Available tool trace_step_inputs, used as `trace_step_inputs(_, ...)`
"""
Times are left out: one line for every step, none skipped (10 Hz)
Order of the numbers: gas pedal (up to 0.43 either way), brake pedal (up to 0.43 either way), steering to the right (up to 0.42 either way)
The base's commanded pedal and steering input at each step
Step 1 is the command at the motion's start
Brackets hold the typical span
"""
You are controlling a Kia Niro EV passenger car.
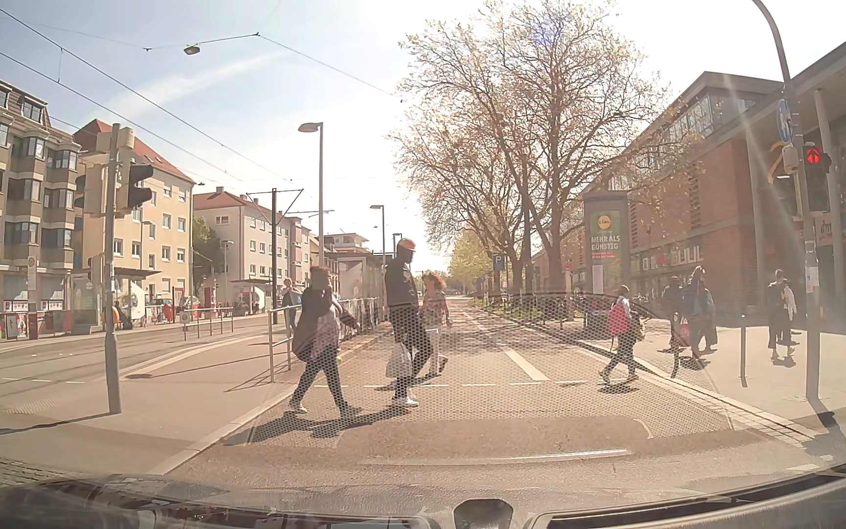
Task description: Follow the waypoints while adhering to traffic rules and regulations
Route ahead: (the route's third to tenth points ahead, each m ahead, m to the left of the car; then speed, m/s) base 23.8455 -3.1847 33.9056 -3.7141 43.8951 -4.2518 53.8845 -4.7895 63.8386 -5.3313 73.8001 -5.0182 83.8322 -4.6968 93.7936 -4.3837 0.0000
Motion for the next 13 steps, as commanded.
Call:
trace_step_inputs(0.0, 0.195, -0.006)
trace_step_inputs(0.0, 0.195, -0.006)
trace_step_inputs(0.0, 0.195, -0.006)
trace_step_inputs(0.0, 0.195, -0.006)
trace_step_inputs(0.0, 0.195, -0.006)
trace_step_inputs(0.0, 0.195, -0.006)
trace_step_inputs(0.0, 0.195, -0.006)
trace_step_inputs(0.0, 0.195, -0.006)
trace_step_inputs(0.0, 0.195, -0.006)
trace_step_inputs(0.0, 0.195, -0.006)
trace_step_inputs(0.0, 0.195, -0.006)
trace_step_inputs(0.0, 0.195, -0.006)
trace_step_inputs(0.0, 0.195, -0.006)
